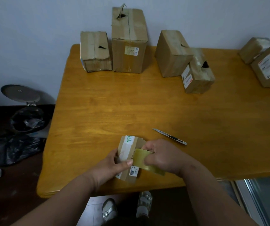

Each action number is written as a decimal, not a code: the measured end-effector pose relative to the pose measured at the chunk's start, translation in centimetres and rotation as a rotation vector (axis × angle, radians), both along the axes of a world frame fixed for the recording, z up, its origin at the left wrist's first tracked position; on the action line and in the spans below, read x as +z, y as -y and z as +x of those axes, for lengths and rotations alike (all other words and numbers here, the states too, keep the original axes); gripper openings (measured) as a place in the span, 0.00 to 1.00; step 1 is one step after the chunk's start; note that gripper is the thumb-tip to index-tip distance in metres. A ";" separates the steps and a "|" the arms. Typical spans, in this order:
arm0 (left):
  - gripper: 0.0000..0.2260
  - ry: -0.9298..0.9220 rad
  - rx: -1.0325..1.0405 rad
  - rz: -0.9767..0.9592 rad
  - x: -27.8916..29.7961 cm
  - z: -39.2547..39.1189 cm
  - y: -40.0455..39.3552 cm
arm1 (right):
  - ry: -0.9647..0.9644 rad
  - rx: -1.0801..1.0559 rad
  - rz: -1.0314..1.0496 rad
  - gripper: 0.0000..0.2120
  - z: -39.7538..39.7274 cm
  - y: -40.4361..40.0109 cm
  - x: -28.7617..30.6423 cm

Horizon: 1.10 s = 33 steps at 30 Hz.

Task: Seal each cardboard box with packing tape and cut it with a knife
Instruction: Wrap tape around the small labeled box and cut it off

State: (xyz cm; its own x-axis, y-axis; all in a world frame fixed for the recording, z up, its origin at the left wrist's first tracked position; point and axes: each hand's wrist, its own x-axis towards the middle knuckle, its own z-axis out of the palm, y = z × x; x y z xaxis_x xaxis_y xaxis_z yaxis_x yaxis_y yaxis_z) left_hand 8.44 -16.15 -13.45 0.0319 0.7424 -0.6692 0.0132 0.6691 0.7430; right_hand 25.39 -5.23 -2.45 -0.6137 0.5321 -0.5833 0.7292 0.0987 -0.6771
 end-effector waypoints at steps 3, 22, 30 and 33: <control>0.59 0.078 -0.021 0.008 0.1 -0.6 -0.2 | -0.030 -0.003 -0.036 0.11 0.1 0.0 0.2; 0.53 0.123 0.429 0.049 0.7 -2.7 -0.5 | -0.153 -0.128 0.123 0.16 2.2 -2.1 -0.4; 0.36 0.547 0.460 0.028 2.4 -2.1 -0.2 | -0.034 -0.055 0.151 0.17 1.3 -2.4 -1.2; 0.27 0.689 0.444 -0.035 2.3 -1.5 -0.1 | -0.043 -0.065 0.237 0.17 0.3 -2.9 -0.8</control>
